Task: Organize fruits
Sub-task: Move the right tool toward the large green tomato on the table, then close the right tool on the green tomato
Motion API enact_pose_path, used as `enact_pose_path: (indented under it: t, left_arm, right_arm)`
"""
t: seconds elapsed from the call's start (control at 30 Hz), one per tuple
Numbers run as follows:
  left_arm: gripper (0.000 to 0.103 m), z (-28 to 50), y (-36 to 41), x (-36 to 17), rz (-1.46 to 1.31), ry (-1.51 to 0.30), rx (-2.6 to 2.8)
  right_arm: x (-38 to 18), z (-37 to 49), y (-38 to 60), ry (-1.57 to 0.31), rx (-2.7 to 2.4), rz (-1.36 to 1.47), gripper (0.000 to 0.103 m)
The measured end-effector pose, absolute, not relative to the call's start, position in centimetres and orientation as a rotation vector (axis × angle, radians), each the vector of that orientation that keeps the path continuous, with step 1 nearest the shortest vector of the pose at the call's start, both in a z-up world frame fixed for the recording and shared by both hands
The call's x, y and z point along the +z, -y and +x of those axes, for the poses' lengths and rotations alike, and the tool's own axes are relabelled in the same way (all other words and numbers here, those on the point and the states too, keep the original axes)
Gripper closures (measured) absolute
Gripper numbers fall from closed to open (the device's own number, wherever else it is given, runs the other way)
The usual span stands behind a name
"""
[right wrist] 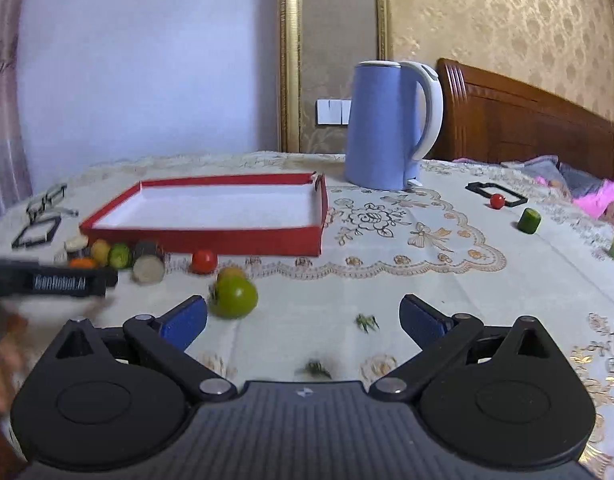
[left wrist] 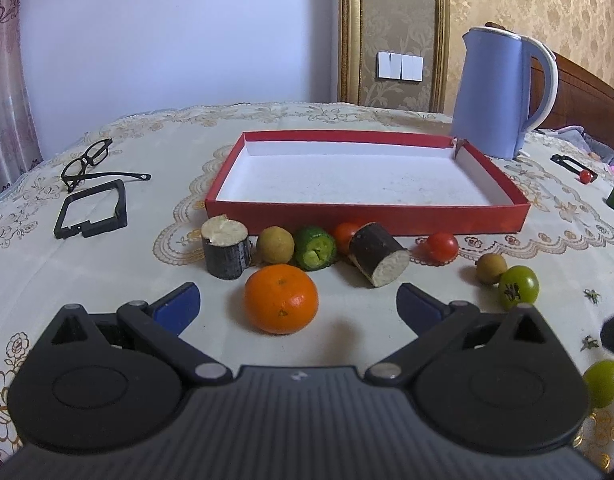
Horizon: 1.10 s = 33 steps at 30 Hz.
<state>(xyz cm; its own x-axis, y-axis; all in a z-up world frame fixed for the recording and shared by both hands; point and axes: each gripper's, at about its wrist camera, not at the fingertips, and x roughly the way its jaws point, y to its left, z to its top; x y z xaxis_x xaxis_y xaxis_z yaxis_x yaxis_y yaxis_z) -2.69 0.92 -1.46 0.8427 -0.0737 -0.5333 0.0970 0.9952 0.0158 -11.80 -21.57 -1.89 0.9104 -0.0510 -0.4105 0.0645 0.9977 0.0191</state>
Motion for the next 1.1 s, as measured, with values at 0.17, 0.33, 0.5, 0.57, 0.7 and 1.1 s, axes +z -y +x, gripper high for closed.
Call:
enact_pose_path:
  t: [0.17, 0.33, 0.5, 0.57, 0.7, 1.1]
  left_arm:
    - [0.0, -3.0, -0.6, -1.8, 0.048, -0.579, -0.097]
    - [0.0, -3.1, -0.8, -1.8, 0.047, -0.578, -0.096]
    - [0.0, -3.2, -0.9, -1.8, 0.042, -0.585, -0.101]
    - [0.0, -3.2, -0.8, -1.8, 0.046, -0.585, -0.101]
    - [0.0, -3.3, -0.8, -1.8, 0.045, -0.587, -0.101]
    - [0.0, -3.6, -1.0, -2.1, 0.045, -0.596, -0.092]
  right_arm:
    - [-2.2, -12.4, 21.6, -0.439, -0.052, 0.044, 0.0]
    - [-2.8, -12.6, 21.5, -0.466, -0.043, 0.045, 0.0]
    - [-2.9, -12.7, 21.4, -0.463, -0.054, 0.045, 0.0]
    - [-2.9, -12.7, 21.5, -0.467, -0.06, 0.044, 0.0]
    - [-3.2, -12.7, 21.8, -0.482, -0.063, 0.048, 0.0]
    - [-3.5, -13.2, 21.8, -0.482, -0.069, 0.029, 0.0]
